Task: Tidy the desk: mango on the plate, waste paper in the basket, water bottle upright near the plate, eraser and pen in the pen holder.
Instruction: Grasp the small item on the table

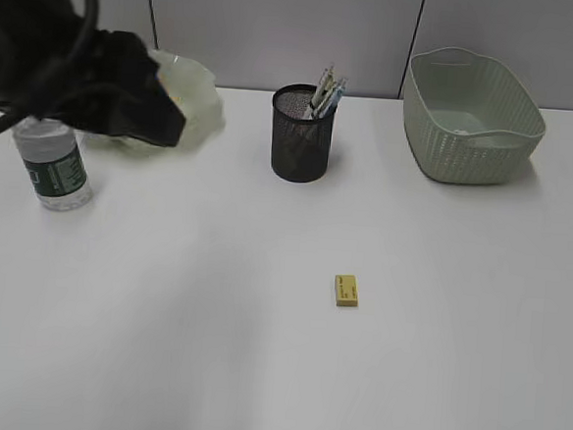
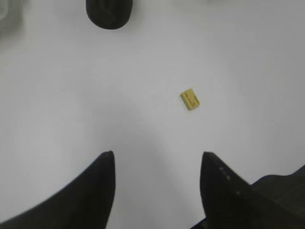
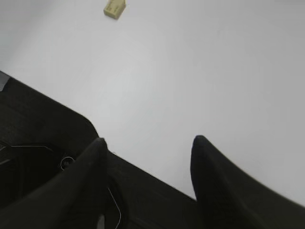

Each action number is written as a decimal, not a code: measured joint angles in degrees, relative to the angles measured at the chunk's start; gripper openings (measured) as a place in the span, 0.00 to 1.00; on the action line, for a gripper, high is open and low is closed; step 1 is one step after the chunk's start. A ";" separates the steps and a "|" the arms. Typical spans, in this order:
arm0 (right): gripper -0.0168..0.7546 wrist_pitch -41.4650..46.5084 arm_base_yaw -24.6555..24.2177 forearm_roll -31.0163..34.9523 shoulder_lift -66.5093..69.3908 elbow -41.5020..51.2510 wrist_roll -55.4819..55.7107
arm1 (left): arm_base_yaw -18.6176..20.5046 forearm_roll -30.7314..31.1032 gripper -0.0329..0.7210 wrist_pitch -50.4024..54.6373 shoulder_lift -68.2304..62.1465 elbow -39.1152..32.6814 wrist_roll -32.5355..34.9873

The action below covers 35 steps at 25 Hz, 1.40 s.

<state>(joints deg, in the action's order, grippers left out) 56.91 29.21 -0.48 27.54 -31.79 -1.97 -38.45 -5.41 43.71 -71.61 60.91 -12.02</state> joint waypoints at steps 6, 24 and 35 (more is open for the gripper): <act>0.60 -1.46 0.00 0.00 0.00 0.00 0.00 | -4.36 -0.73 0.63 0.05 -10.14 8.00 0.11; 0.59 -3.27 0.00 0.00 0.00 1.13 0.00 | -8.71 -6.88 0.62 5.78 -38.07 32.45 0.04; 0.59 -3.38 0.00 0.00 0.00 1.13 0.00 | -9.74 -6.81 0.59 14.83 -52.61 43.37 -4.20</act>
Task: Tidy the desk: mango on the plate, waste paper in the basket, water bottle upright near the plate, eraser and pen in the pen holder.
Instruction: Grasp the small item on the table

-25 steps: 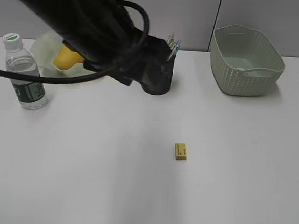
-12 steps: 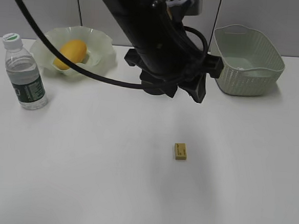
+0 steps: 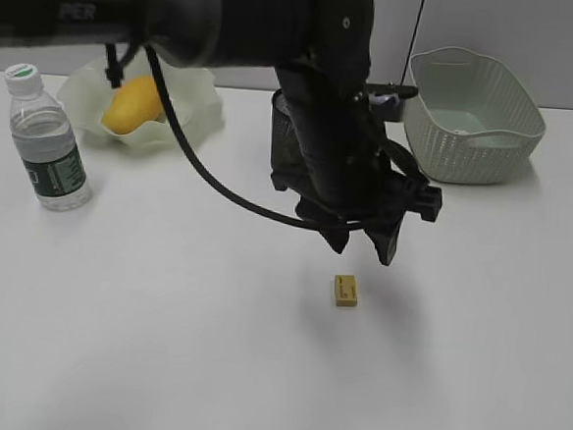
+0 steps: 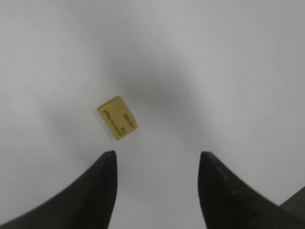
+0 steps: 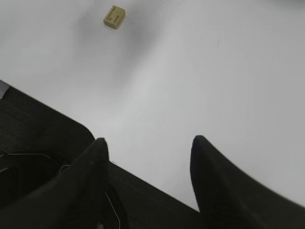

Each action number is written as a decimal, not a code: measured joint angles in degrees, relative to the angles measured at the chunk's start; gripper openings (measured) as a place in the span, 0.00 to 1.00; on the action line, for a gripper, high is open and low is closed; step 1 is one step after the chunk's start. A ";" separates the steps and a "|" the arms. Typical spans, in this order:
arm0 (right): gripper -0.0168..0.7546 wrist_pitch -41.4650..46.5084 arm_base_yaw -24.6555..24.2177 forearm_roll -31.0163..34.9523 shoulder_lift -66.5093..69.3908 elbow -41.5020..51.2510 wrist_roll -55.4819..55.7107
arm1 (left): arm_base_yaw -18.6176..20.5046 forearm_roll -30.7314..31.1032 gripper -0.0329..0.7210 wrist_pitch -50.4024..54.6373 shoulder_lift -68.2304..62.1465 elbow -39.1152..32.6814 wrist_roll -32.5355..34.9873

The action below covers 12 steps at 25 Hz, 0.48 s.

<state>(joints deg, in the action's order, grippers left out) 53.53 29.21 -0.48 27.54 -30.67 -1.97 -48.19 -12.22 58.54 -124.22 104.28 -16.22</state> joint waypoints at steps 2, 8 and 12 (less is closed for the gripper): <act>0.59 0.00 0.00 0.00 0.00 0.00 0.00 | -0.54 0.14 0.59 1.72 -2.37 1.94 -0.33; 0.59 0.00 0.00 0.00 0.00 0.00 0.00 | -1.86 2.58 0.57 7.09 -9.10 8.37 -1.29; 0.59 0.00 0.00 0.00 0.00 0.00 0.00 | -2.20 6.20 0.57 9.90 -12.42 12.53 -3.14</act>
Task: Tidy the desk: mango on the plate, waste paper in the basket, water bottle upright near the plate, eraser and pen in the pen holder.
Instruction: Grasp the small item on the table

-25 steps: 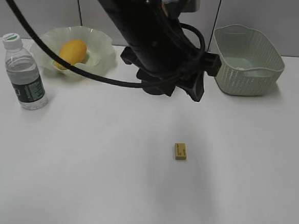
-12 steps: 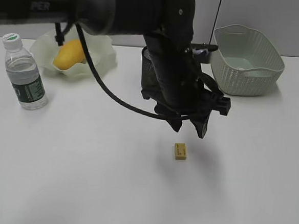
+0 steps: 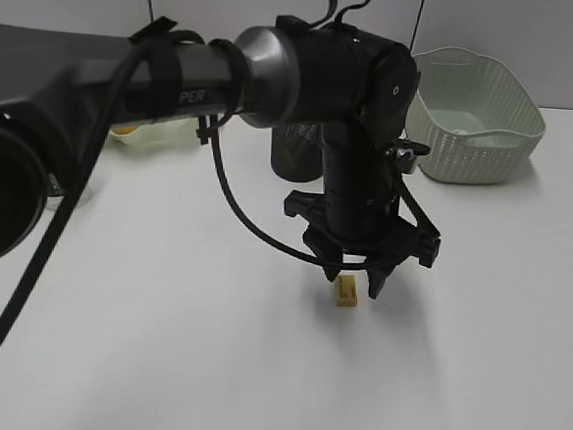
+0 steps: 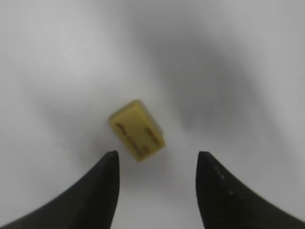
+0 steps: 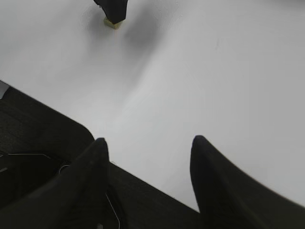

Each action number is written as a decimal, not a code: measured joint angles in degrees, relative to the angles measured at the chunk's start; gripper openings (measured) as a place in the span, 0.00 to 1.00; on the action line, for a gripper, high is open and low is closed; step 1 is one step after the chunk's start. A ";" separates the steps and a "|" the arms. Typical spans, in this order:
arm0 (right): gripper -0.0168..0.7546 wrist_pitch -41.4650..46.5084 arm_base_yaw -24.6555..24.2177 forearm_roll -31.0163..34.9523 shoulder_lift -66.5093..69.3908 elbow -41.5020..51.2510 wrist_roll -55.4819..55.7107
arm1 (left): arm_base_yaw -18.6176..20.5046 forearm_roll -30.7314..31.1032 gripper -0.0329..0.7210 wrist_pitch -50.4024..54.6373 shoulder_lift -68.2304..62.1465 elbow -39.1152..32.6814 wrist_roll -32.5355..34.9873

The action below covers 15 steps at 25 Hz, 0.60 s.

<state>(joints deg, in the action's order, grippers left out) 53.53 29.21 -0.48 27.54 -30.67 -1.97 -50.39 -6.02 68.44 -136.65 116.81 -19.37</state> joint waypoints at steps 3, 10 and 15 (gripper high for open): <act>0.59 -0.05 0.00 0.00 0.00 0.00 0.00 | 0.00 3.87 0.57 0.85 -1.46 1.65 -2.18; 0.59 -0.05 0.00 -0.06 0.00 0.00 0.00 | 0.00 6.02 0.57 1.03 -2.56 2.07 -5.32; 0.59 -0.05 0.00 -0.11 0.00 0.00 0.00 | 0.00 5.04 0.57 0.61 -2.75 2.07 -7.71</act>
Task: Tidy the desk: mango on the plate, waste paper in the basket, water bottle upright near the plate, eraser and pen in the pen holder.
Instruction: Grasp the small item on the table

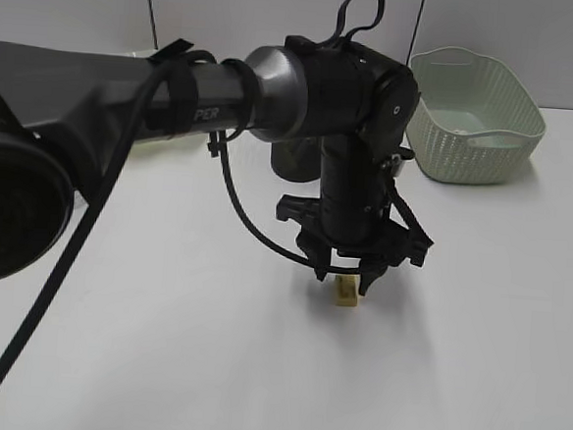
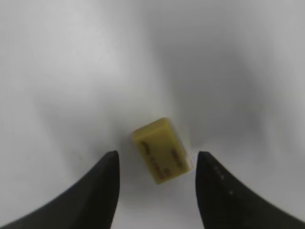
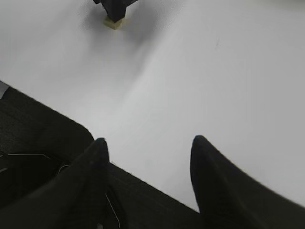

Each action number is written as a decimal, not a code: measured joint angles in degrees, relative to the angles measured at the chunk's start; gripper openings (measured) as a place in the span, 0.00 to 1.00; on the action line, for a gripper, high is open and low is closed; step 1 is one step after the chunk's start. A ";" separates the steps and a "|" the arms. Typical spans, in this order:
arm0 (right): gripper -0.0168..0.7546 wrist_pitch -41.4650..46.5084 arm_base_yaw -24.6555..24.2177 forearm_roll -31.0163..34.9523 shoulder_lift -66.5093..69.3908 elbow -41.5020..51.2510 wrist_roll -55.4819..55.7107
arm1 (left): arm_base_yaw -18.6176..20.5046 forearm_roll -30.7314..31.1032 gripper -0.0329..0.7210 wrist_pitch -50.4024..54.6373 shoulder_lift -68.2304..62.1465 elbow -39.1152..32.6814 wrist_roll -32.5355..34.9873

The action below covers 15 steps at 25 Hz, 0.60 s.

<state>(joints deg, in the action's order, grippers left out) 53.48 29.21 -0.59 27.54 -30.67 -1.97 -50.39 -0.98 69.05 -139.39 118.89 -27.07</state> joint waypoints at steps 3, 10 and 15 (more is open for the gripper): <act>0.59 0.00 0.00 0.00 0.00 0.00 0.00 | 0.00 -0.34 0.57 -1.32 -0.19 0.00 -1.02; 0.59 -0.03 0.00 0.00 0.00 0.00 0.00 | 0.00 -0.65 0.55 -0.94 -2.47 0.00 -1.60; 0.59 -0.03 0.00 0.00 0.00 0.00 0.00 | 0.00 -0.12 0.52 -1.19 -2.47 0.00 -1.64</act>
<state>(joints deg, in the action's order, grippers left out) 53.45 29.21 -0.59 27.54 -30.67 -1.97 -50.39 -1.09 67.87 -141.86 118.89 -28.71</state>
